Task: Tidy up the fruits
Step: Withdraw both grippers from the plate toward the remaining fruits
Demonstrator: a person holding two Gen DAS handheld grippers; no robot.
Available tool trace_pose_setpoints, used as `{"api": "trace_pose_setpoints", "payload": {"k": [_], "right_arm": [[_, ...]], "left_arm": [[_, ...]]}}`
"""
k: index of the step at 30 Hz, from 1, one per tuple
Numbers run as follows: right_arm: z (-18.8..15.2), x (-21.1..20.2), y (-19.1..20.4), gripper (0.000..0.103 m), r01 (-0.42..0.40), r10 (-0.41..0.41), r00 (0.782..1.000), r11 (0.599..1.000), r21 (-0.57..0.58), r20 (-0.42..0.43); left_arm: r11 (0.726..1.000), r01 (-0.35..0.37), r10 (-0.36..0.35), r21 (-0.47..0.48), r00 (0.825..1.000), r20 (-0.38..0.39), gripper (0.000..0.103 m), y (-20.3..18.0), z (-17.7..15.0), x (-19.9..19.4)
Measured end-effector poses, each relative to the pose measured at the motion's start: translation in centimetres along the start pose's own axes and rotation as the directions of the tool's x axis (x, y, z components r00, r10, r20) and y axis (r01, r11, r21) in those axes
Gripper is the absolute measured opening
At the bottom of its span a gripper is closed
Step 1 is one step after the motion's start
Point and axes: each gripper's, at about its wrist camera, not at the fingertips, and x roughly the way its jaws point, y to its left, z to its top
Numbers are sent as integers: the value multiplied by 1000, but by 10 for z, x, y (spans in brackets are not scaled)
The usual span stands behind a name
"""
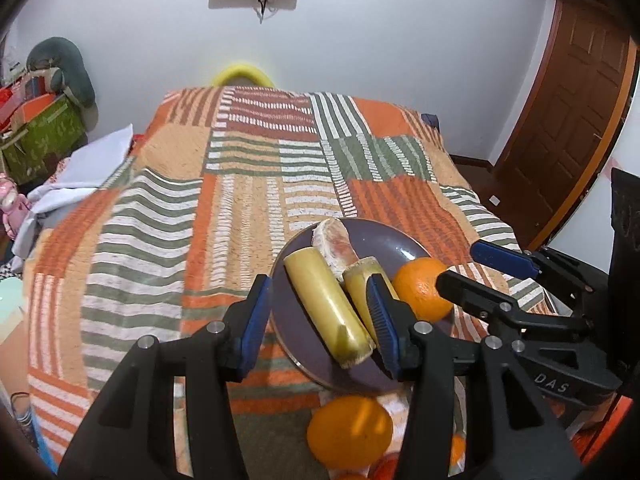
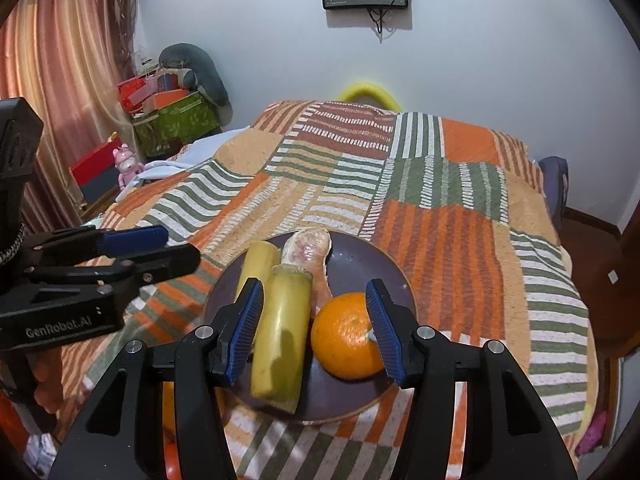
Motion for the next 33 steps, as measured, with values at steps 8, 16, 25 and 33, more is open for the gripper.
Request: {"api": "trace_pose_setpoints", "payload": {"k": [8, 16, 25, 33], "right_arm": [[-5, -36, 16, 52, 8, -8, 1000, 1000, -9, 27], [-16, -65, 38, 60, 25, -24, 999, 999, -38, 48], [-44, -60, 54, 63, 28, -30, 999, 998, -58, -26], [-74, -32, 62, 63, -32, 28, 988, 999, -23, -149]], "left_arm": [[1000, -27, 27, 13, 999, 48, 50, 1, -14, -55], [998, -65, 65, -2, 997, 49, 57, 16, -41, -98], [998, -67, 67, 8, 998, 1, 61, 18, -78, -107], [999, -47, 47, -3, 997, -60, 61, 17, -105, -93]]}}
